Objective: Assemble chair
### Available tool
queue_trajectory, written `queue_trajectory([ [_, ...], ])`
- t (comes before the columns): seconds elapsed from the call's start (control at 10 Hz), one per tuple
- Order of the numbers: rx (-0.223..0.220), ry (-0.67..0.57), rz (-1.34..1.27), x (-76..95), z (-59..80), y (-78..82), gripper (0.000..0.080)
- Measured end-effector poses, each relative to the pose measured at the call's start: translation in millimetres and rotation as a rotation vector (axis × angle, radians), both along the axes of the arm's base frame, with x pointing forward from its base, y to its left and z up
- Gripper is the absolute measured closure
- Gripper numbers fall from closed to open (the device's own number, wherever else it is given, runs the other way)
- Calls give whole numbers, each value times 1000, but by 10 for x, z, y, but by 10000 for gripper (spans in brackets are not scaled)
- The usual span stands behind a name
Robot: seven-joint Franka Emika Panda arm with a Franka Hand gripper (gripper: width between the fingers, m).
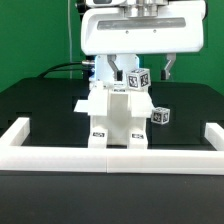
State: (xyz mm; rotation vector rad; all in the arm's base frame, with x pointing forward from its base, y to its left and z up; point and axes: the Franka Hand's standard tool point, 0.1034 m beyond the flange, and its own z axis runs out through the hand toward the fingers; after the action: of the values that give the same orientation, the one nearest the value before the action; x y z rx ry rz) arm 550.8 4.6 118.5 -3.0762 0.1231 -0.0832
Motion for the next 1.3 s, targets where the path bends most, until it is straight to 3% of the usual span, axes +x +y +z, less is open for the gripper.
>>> queue_trajectory([
  [0.3, -18, -19, 290, 5, 13, -19, 151],
  [0.8, -37, -28, 493, 10, 7, -42, 151],
  [1.1, -37, -27, 492, 10, -2, -45, 513],
  [1.3, -35, -25, 467, 10, -3, -46, 512],
])
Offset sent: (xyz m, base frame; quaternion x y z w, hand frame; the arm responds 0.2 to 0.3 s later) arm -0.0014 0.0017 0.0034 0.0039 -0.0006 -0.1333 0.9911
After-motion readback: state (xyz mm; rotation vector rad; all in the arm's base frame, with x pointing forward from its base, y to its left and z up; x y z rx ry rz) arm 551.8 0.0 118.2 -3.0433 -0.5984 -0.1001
